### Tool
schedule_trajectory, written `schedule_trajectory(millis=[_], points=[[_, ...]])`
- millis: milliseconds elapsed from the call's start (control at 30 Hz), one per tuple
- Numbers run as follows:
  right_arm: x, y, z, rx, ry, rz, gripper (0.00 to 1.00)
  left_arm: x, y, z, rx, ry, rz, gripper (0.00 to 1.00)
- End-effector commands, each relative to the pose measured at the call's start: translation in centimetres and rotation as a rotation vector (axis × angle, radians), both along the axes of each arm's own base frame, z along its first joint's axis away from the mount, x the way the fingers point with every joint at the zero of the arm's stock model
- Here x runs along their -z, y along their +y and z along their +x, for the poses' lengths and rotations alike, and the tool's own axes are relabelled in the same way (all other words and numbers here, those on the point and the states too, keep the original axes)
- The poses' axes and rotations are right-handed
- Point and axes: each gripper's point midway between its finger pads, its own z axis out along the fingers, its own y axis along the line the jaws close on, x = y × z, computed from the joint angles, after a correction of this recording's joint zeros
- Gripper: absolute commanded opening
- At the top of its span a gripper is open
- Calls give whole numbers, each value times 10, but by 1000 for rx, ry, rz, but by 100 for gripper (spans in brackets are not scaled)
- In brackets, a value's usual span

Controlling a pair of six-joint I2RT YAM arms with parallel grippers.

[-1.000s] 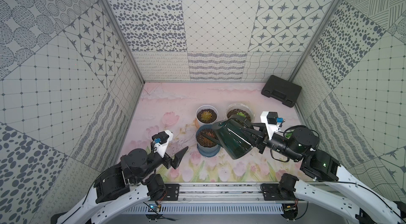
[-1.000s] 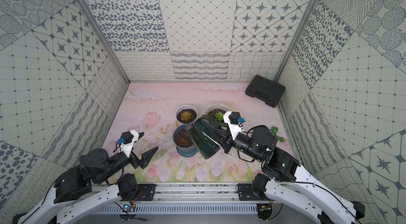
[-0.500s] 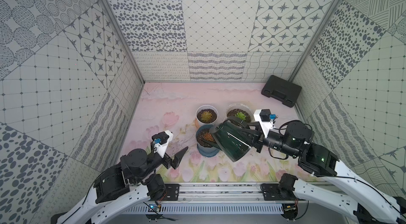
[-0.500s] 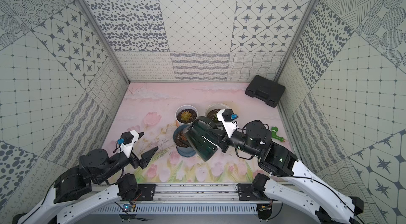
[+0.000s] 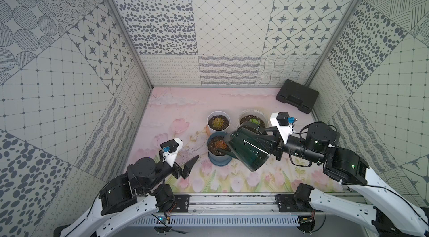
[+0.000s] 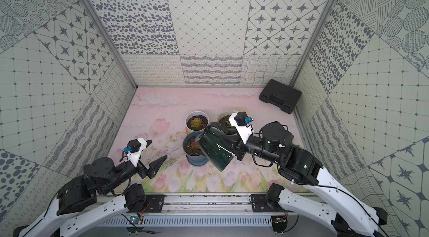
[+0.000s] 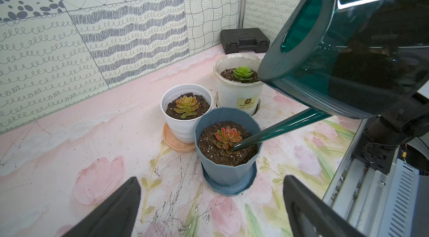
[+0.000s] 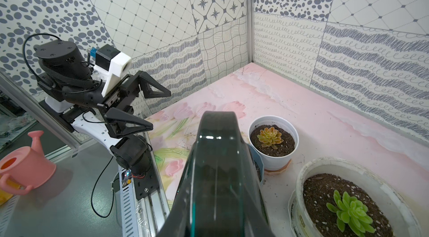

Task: Water the succulent around the soil edge
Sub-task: Water the soil of the potted plant with water.

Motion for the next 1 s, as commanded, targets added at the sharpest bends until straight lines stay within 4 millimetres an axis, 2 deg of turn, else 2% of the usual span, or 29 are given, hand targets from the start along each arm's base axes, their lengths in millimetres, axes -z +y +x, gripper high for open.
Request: schedule_trajectory(millis=[0,467,667,967], points=[[-28,0,-5,-26,-60,49,0,-4,-1,-1,13,-19,-9,99],[-37,-4,-5,-30,-72,-49,0,-5,0,-2,15,-24,-16,99],[-35,-4,-3,-25,-73,-92,0,-5,0,-3,15,-26,-18,99],[-42,-5,-1,-20,-82,-103,0,-5,0,-3,16,-26,-17,99]])
